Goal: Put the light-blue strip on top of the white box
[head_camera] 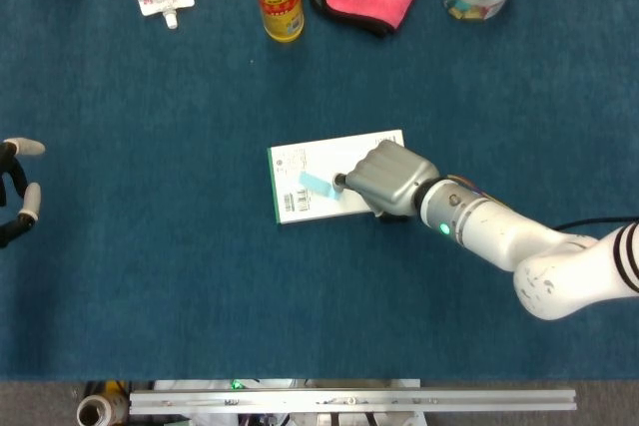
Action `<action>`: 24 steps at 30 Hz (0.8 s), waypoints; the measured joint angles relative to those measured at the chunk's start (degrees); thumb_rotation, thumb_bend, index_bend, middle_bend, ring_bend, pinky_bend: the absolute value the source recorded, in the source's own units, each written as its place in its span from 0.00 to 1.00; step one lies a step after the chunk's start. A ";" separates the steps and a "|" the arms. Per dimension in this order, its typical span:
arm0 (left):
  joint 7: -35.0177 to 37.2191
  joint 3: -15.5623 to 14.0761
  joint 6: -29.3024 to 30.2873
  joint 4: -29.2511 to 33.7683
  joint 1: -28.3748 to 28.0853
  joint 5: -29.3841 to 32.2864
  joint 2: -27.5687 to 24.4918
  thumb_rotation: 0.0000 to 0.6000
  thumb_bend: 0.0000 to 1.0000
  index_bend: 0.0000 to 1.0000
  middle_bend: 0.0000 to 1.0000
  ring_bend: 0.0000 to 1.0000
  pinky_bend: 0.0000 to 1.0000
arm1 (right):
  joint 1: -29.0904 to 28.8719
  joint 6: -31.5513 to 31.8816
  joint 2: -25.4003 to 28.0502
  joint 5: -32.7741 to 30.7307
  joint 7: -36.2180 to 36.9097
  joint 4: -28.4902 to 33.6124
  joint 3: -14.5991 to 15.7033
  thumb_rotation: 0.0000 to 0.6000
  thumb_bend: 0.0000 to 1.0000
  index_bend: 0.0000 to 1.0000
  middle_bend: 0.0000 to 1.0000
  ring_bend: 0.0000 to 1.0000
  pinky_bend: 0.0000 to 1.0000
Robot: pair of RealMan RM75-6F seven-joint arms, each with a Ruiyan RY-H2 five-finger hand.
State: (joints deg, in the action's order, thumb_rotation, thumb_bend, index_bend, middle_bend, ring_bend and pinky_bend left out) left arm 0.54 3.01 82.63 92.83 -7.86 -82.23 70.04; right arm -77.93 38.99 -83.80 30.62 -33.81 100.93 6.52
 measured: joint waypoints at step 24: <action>-0.36 0.46 -0.14 0.65 0.20 0.16 -0.21 1.00 0.43 0.34 0.63 0.67 0.90 | -0.77 0.56 0.00 1.04 1.86 0.57 0.58 0.98 1.00 0.24 1.00 1.00 1.00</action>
State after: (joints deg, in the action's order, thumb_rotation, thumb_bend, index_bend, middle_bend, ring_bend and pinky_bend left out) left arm 0.18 3.47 82.49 93.48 -7.66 -82.07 69.82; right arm -78.70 39.55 -83.81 31.66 -31.95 101.50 7.10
